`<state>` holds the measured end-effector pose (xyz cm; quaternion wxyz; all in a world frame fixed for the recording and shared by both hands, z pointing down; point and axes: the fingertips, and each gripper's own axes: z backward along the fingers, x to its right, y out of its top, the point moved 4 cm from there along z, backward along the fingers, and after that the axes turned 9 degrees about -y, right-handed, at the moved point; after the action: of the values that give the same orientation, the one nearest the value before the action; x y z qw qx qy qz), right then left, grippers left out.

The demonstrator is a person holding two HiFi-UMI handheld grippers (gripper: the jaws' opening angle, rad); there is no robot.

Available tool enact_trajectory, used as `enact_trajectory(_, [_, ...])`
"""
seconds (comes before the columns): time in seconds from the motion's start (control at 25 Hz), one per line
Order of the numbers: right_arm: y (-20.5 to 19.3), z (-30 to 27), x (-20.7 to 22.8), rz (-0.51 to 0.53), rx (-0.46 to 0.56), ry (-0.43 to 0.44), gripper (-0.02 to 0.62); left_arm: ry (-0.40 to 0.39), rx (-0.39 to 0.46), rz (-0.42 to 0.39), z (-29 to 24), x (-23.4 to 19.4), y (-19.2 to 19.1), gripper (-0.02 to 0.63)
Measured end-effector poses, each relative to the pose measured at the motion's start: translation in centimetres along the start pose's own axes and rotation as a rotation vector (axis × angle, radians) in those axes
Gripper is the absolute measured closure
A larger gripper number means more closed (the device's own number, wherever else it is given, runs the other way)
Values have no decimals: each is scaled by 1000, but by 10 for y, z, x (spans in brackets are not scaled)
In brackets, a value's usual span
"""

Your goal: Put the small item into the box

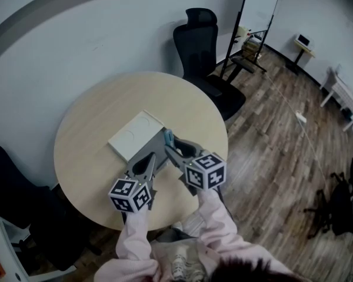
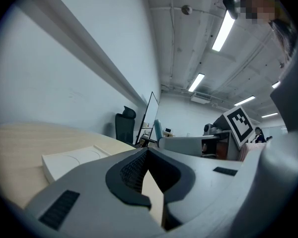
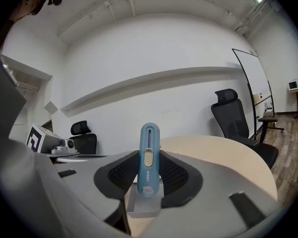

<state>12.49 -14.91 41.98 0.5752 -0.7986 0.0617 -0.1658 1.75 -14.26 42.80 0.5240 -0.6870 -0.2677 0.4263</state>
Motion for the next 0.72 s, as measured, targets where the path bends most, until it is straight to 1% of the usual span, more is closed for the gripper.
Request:
enact_trajectory(0.32, [-12,-28,-1,7,-68,18,463,38,-20,83,3,-24,-17,597])
enact_trajectory(0.48, [-16,-41,2,-3,-96,15,465,34,-43,110,0,-31,-23,597])
enact_trajectory(0.72, [-29,-60,-1,8,-150,28,464,41,-66,151,-2,-46,-35,597])
